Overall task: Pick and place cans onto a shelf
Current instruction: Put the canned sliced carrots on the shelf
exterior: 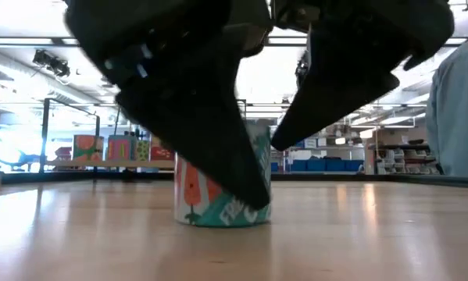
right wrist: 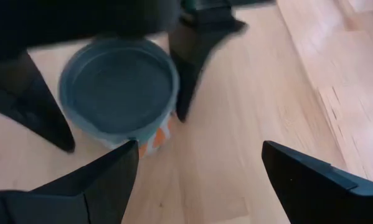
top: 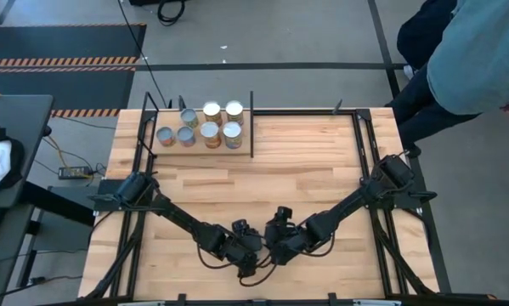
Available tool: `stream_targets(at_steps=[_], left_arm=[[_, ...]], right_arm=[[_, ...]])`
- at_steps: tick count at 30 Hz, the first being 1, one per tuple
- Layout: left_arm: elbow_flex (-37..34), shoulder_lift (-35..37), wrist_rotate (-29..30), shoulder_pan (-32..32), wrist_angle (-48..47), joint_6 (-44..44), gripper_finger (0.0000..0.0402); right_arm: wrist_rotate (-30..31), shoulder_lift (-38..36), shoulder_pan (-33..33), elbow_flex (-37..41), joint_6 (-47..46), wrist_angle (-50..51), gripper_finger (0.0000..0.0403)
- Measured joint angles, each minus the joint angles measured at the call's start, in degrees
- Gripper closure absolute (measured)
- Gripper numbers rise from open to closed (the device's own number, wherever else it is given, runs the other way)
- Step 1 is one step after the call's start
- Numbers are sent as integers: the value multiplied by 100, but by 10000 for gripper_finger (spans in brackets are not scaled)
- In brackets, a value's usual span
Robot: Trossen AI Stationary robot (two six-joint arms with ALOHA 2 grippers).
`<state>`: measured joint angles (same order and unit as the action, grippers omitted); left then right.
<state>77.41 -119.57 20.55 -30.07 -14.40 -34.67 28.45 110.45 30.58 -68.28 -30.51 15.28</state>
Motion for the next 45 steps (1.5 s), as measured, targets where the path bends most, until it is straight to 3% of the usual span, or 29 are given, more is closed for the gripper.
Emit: stream_targets(at_steps=[6, 11, 18, 23, 27, 33, 38, 42, 45], left_arm=[[0, 48, -235, -3, -258, -832, 15], [4, 48, -46, -22, 1, -823, 33], [8, 59, -87, 20, -76, -812, 106], [-9, 269, -163, 185, -608, -439, 121], [-9, 946, -158, 544, -1656, 315, 121], [-4, 2463, -383, 1619, -3277, 1599, 121], [0, 3640, -405, 2816, -3626, 2698, 121], [0, 4162, -579, 4294, -4285, 3552, 121], [-4, 4376, -1112, 5617, -4438, 3984, 121]], right_arm=[[-225, -12, 109, 1, -371, 194, 55], [-900, -49, 238, -1, -1191, 228, 55], [-1620, -335, 544, -1, -1924, 1042, 55], [-1805, -1066, 505, -1, -1863, 2014, 55], [-1820, -1850, 110, -1, -990, 2540, 56], [-1878, -2938, -1299, -1, 692, 2677, 56], [-2652, -3544, -2851, -1, 1782, 2739, 56], [-2715, -3847, -3666, -1, 2770, 2682, 56], [-2922, -3970, -4131, -1, 3322, 2702, 56]])
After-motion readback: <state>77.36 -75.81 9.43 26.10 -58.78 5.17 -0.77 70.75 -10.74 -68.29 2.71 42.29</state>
